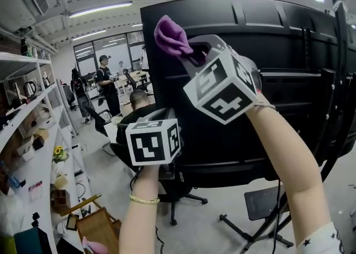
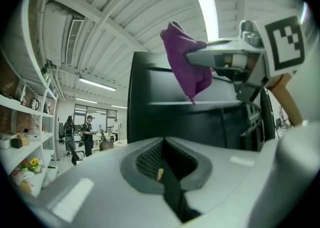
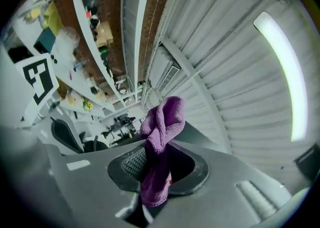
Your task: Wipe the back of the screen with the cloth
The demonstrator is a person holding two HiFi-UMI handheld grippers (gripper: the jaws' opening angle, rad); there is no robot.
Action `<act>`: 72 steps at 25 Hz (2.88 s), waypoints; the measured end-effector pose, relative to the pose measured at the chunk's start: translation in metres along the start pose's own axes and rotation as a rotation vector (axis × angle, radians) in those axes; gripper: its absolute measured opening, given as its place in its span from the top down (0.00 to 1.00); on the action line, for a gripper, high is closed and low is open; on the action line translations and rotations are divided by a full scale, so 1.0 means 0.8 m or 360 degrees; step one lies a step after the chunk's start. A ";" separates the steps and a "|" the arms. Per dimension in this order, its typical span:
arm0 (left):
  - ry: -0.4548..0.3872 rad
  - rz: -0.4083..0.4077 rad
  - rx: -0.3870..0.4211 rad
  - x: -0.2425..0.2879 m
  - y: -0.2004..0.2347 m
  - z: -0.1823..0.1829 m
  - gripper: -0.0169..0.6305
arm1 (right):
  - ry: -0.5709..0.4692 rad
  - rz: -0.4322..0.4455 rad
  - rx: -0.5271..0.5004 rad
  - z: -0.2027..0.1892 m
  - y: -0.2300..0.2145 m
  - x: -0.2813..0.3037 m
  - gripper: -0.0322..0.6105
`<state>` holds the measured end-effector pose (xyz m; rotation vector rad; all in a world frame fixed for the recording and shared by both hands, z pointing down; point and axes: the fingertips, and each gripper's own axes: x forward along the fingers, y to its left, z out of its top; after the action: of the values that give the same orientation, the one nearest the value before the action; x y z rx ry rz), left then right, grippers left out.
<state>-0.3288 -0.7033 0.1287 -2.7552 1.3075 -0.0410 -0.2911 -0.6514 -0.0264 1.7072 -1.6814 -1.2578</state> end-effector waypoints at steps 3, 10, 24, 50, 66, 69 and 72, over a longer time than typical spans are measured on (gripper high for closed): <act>-0.0069 -0.0007 0.0031 0.009 0.013 0.038 0.96 | 0.0156 -0.0199 -0.0405 0.012 -0.040 0.032 0.84; -0.0082 -0.0010 0.0164 0.014 0.021 0.025 0.96 | 0.0384 -0.0204 -0.0587 -0.011 -0.024 0.065 0.84; 0.0069 -0.0190 0.0055 -0.022 -0.010 -0.219 0.96 | 0.0579 0.0265 -0.0413 -0.171 0.266 -0.047 0.84; 0.0300 -0.0274 -0.0195 -0.055 -0.083 -0.420 0.96 | 0.0772 -0.0018 0.1044 -0.320 0.452 -0.211 0.84; 0.0289 -0.0649 -0.0299 0.001 -0.301 -0.394 0.96 | 0.1133 -0.0463 0.1096 -0.483 0.314 -0.384 0.84; 0.0292 -0.0627 -0.0289 -0.009 -0.300 -0.391 0.96 | 0.1036 -0.0383 0.1233 -0.457 0.320 -0.385 0.84; 0.0303 -0.0630 -0.0289 -0.026 -0.292 -0.391 0.96 | 0.0943 -0.0318 0.1331 -0.426 0.327 -0.386 0.84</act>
<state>-0.1814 -0.5620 0.4624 -3.1922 0.8105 -0.2271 -0.1096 -0.5016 0.4478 2.4271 -1.7677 0.0080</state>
